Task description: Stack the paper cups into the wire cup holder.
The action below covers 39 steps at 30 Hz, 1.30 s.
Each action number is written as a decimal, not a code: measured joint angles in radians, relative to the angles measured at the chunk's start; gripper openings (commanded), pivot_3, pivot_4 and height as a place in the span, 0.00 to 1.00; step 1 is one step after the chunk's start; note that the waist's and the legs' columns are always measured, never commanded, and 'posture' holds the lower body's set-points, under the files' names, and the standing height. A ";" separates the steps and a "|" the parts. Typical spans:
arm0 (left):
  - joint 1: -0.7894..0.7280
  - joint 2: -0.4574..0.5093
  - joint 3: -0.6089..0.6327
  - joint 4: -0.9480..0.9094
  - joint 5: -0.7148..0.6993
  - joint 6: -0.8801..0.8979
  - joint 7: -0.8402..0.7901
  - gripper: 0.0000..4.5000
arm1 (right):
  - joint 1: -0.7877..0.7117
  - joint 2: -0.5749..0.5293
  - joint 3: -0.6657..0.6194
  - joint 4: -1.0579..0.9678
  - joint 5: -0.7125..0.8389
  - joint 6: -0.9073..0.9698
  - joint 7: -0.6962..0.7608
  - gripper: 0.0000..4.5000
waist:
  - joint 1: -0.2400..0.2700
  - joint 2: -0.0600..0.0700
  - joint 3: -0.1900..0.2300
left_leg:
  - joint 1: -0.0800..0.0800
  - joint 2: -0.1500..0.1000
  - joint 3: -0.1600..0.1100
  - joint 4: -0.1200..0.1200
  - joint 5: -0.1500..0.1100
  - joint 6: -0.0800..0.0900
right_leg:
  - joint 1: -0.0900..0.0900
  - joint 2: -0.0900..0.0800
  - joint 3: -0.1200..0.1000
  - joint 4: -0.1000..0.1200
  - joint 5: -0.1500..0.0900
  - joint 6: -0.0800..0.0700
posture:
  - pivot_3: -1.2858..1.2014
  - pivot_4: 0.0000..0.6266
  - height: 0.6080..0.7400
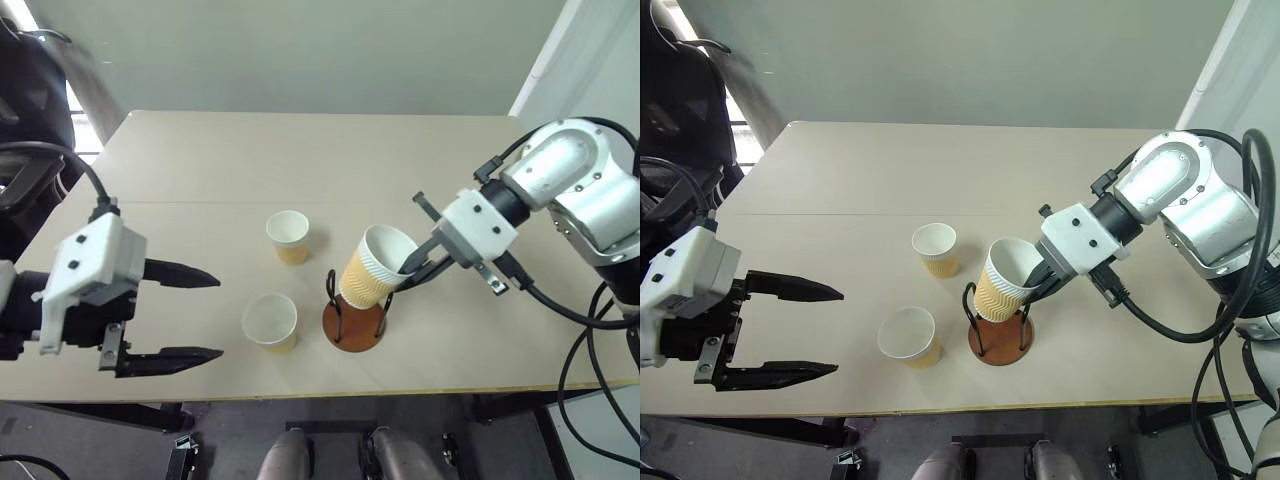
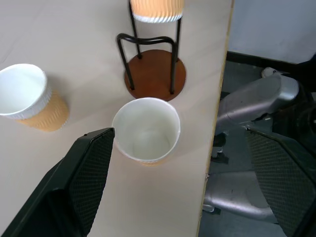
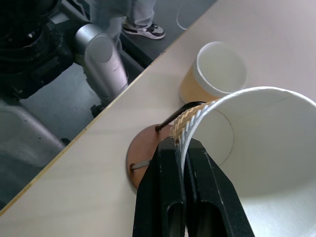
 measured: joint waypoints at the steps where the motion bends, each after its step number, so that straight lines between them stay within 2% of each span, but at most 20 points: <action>1: 0.000 -0.001 0.001 -0.007 -0.006 0.005 0.003 1.00 | 0.000 0.007 0.003 0.004 -0.007 -0.006 0.000 0.00 | 0.000 0.000 0.000 | 0.000 0.000 0.000 0.000 0.000 0.000 | 0.000 0.000 0.000 0.000 0.000 0.000 | 0.52 0.24 1.00; 25: -0.004 0.000 0.036 -0.036 -0.067 0.022 0.037 1.00 | 0.018 0.055 0.010 0.058 -0.102 -0.072 0.000 0.00 | 0.000 0.000 0.000 | 0.000 0.000 0.000 0.000 -0.001 -0.002 | 0.000 0.000 0.000 0.000 0.000 -0.001 | 0.52 0.24 1.00; 28: -0.007 0.004 0.036 -0.035 -0.071 0.021 0.038 1.00 | 0.019 0.056 0.010 0.058 -0.108 -0.071 0.000 0.12 | 0.000 0.000 0.000 | 0.000 0.000 0.000 0.000 -0.001 -0.002 | -0.001 0.000 0.000 0.000 0.000 -0.001 | 0.52 0.24 1.00; 39: -0.024 0.013 0.026 -0.025 -0.080 0.017 0.039 1.00 | 0.019 0.064 0.010 0.066 -0.141 -0.069 0.000 0.99 | 0.000 0.000 0.000 | 0.000 0.000 0.000 0.000 -0.002 -0.003 | -0.001 0.000 0.000 0.000 -0.001 -0.002 | 0.52 0.24 1.00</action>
